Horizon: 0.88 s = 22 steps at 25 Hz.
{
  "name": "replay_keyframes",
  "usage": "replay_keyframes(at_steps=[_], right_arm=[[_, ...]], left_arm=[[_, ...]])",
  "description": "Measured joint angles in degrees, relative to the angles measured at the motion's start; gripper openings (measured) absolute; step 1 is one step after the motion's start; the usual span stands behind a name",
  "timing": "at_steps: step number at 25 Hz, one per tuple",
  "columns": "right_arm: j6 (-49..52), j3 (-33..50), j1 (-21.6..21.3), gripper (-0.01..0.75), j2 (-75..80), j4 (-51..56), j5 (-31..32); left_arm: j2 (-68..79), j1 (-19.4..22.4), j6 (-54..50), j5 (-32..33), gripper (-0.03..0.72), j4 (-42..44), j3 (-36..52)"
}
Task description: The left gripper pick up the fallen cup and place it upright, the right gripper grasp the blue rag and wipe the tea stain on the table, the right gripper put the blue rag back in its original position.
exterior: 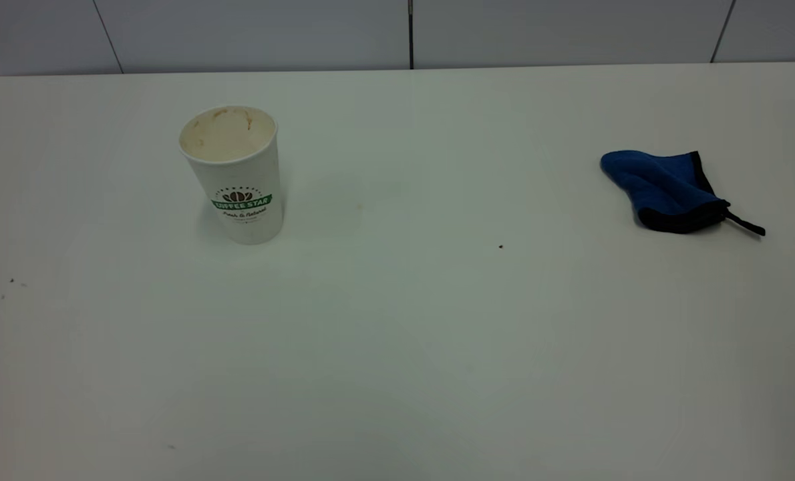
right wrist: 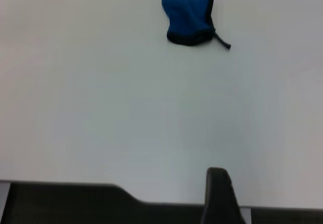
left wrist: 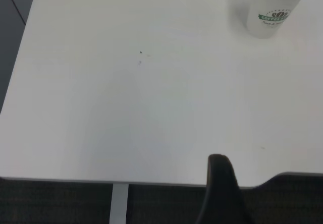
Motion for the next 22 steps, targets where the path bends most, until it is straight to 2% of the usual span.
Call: replay_keyframes(at_steps=[3,22], right_arm=[[0.0,0.0,-1.1,0.532,-3.1,0.0,0.4],[0.0,1.7,-1.1,0.532,-3.2,0.0,-2.0]], left_arm=[[0.0,0.0,0.0,0.0,0.524,0.0,0.0],[0.0,0.0,0.0,0.0,0.524,0.0,0.0]])
